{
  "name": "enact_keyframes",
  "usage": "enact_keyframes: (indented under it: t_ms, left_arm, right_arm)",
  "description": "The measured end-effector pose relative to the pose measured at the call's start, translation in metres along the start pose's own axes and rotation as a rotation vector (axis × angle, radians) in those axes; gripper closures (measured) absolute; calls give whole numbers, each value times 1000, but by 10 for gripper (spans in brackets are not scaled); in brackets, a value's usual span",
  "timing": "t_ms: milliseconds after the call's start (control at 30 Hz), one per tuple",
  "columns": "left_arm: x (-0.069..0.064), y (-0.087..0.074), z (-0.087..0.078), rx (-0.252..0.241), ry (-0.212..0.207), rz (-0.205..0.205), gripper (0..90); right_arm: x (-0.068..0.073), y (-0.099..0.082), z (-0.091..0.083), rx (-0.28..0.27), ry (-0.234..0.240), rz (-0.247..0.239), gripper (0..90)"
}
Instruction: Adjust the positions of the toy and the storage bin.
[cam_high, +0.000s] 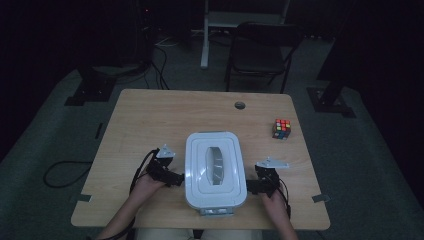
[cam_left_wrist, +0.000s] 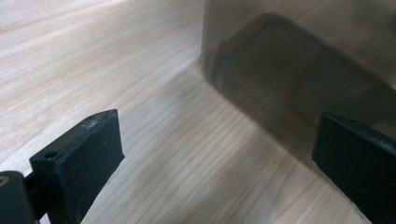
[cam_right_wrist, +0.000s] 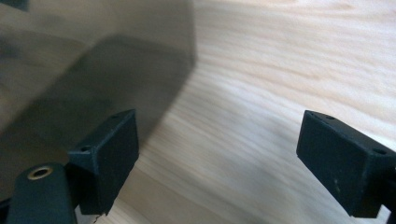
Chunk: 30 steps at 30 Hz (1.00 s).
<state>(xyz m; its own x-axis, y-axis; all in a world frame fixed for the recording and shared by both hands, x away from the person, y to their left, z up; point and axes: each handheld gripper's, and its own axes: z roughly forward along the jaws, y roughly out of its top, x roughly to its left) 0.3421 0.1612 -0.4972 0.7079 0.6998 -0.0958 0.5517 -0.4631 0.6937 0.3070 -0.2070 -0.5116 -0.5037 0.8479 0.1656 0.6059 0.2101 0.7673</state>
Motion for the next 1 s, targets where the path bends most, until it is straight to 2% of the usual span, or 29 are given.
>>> enact_keyframes:
  t_ms: [67, 100, 133, 167, 200, 300, 400, 433, 500, 633, 667, 700, 800, 900, 1000]
  left_arm:
    - [3, -4, 1, 21, 20, 14, 25]
    - [6, -8, 0, 23, 24, 12, 25]
    - [6, -8, 0, 23, 24, 12, 25]
    - [10, -12, -2, 14, 24, 5, 25]
    - [10, -12, -2, 14, 24, 5, 26]
    - [21, -20, -7, -3, 38, -19, 25]
    - [26, -25, -11, -14, 47, -25, 25]
    - [30, -27, -13, -18, 56, -32, 25]
    - [33, -31, -16, -9, 83, -44, 26]
    - [38, -37, -24, -25, 88, -70, 26]
    - [42, -41, -30, -32, 105, -67, 26]
    - [43, -43, -33, -27, 113, -65, 26]
    - [49, -50, -41, -37, 122, -71, 25]
    - [54, -58, -50, -35, 146, -61, 26]
    - [61, -70, -60, -51, 147, -71, 26]
  right_arm:
    - [-7, -4, -1, 13, -30, 26, 129]
    - [-13, -7, -1, 21, -89, 33, 129]
    - [-13, -7, -1, 21, -89, 33, 129]
    - [-22, -8, -2, 24, -107, 48, 129]
    - [-22, -8, -2, 24, -107, 48, 129]
    - [-38, -7, -7, 0, -125, 80, 128]
    - [-46, -4, -9, -6, -139, 81, 124]
    - [-50, -3, -9, -9, -136, 81, 123]
    - [-59, 0, -11, -15, -90, 89, 116]
    - [-70, 4, -11, -30, -91, 94, 115]
    - [-74, 7, -11, -36, -100, 96, 116]
    - [-84, 13, -11, -58, -123, 107, 115]
    - [-96, 21, -13, -87, -127, 122, 115]
    - [-107, 31, -15, -117, -159, 131, 115]
    - [-119, 43, -17, -147, -215, 144, 115]
